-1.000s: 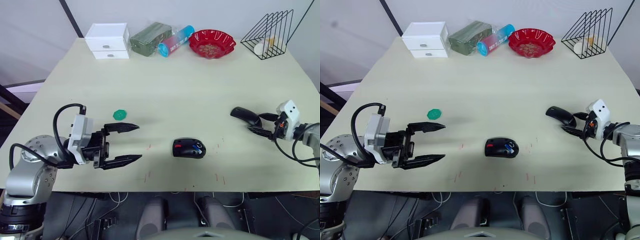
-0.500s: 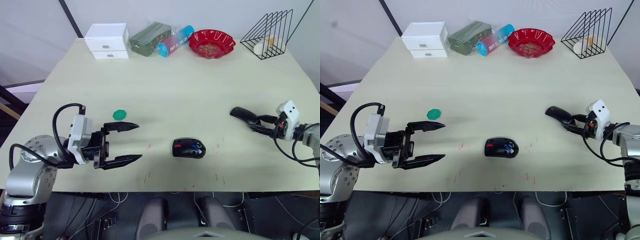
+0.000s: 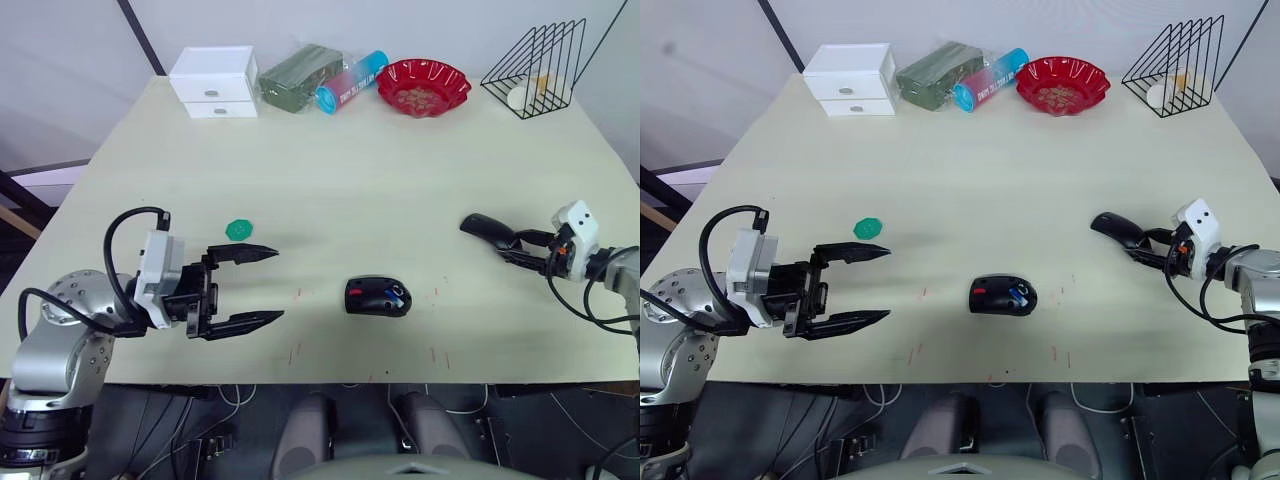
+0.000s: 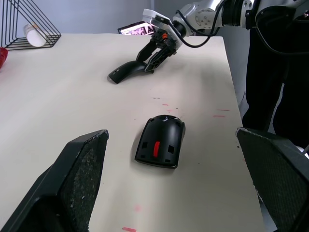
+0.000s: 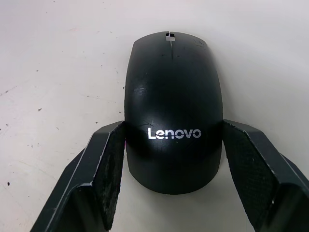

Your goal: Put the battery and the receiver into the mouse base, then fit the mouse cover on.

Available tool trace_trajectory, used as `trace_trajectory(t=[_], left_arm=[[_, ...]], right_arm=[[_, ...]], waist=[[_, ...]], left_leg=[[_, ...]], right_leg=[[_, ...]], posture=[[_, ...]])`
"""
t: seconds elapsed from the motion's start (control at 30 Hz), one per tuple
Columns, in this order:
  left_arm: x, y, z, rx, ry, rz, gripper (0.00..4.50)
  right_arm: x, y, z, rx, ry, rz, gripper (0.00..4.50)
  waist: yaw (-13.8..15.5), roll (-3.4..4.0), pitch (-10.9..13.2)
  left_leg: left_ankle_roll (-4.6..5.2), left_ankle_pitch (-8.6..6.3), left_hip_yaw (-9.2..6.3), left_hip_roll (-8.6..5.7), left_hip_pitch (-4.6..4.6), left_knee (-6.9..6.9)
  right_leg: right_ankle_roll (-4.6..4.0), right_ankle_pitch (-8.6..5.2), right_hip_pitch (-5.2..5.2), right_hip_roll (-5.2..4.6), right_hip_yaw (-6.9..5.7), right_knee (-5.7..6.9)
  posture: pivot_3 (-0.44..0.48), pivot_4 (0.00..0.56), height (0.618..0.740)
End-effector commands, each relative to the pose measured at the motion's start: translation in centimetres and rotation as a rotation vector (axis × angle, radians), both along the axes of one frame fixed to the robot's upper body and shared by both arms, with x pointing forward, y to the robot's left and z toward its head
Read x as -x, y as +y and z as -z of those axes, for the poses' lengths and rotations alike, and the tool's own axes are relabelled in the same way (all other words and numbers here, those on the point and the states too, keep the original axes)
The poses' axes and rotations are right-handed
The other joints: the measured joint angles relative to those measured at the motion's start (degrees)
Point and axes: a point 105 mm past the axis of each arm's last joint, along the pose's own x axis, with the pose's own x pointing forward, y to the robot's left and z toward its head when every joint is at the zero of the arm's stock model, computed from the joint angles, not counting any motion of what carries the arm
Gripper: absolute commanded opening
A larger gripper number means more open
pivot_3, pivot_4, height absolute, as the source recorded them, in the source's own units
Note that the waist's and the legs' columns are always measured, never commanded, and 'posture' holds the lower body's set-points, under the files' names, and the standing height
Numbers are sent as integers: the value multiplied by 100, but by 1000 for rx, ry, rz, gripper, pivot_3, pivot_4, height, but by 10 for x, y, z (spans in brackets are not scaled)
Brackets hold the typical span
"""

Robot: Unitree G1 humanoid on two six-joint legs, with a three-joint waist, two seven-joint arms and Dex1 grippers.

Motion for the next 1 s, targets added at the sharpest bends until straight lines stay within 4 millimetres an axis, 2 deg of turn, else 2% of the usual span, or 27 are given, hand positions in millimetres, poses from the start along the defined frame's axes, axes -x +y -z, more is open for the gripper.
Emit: trace_trajectory(t=[0.03,0.23,0.33,0.63,0.8,0.9,1.0], left_arm=[[1,0,-4,-5,-29,3,4500],[0,0,-3,-5,-31,3,4500],[0,0,-3,-4,-33,4,4500],[0,-1,-3,-4,-37,2,4500],[0,-4,-5,-1,-44,5,4500],[0,-5,-6,0,-43,5,4500],[2,-6,-5,1,-33,4,4500]], right_arm=[[-4,2,-13,9,-51,-11,3147],[-4,2,-13,4,-50,-15,3147],[-4,2,-14,3,-53,-14,2371],[-2,0,-15,14,-65,-13,2347],[1,2,-24,44,-80,-46,2347],[6,7,-27,114,-76,-92,2347],[17,21,-37,154,-65,-178,2347]], waist=[[0,0,0],[0,0,1],[0,0,1],[0,0,2],[1,5,5],[4,11,11],[11,13,14]], left_leg=[[0,0,0,0,0,0],[0,0,0,0,0,0],[0,0,0,0,0,0],[0,0,0,0,0,0],[0,0,0,0,0,0],[0,0,0,0,-1,-1],[0,0,-2,1,-2,-3]], right_leg=[[0,0,0,0,0,0],[0,0,0,0,0,0],[0,0,0,0,0,0],[0,0,0,0,0,0],[0,0,-1,0,0,0],[0,0,-1,0,0,0],[0,0,-3,-1,-1,-1]], posture=[[0,150,740],[0,150,740],[0,150,740],[0,150,740],[0,150,740],[0,150,740],[0,150,740]])
